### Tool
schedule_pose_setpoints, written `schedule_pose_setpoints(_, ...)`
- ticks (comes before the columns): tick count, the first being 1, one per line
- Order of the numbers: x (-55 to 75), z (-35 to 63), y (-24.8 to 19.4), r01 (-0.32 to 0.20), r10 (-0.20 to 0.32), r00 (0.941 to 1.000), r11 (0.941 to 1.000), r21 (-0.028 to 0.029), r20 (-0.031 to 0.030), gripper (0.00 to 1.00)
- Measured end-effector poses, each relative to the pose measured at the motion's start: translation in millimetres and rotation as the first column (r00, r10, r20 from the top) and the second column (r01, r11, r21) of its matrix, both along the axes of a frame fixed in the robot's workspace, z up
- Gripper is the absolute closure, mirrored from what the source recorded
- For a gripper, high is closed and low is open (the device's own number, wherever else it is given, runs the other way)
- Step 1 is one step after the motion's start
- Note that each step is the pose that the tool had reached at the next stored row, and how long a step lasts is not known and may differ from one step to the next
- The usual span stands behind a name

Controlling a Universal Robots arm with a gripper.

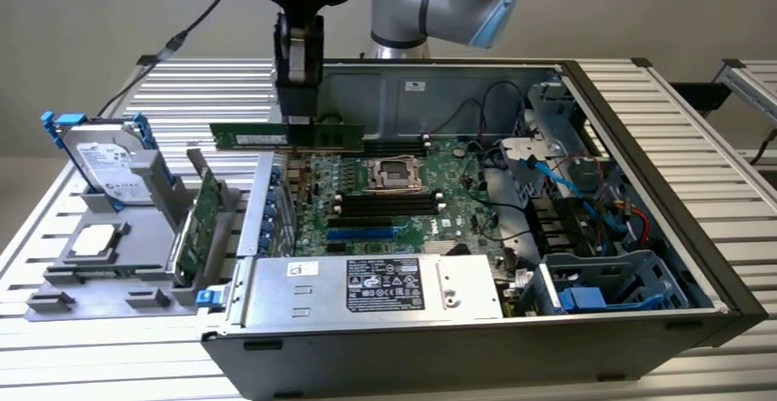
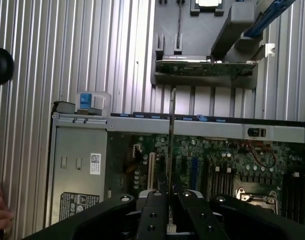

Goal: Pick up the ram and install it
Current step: 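Pick up the ram and move it above insertion slot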

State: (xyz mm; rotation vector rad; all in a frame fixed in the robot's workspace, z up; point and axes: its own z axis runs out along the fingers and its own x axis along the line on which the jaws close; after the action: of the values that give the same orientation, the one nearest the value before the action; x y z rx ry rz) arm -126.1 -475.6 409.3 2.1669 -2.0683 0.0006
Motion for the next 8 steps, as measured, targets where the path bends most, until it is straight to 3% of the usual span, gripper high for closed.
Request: schedule_pose_setpoints(8, 22.9, -1.4, 21.2, 0.000, 0.000, 1.0000, 0.9998, -0.0187, 0.0056, 0.86)
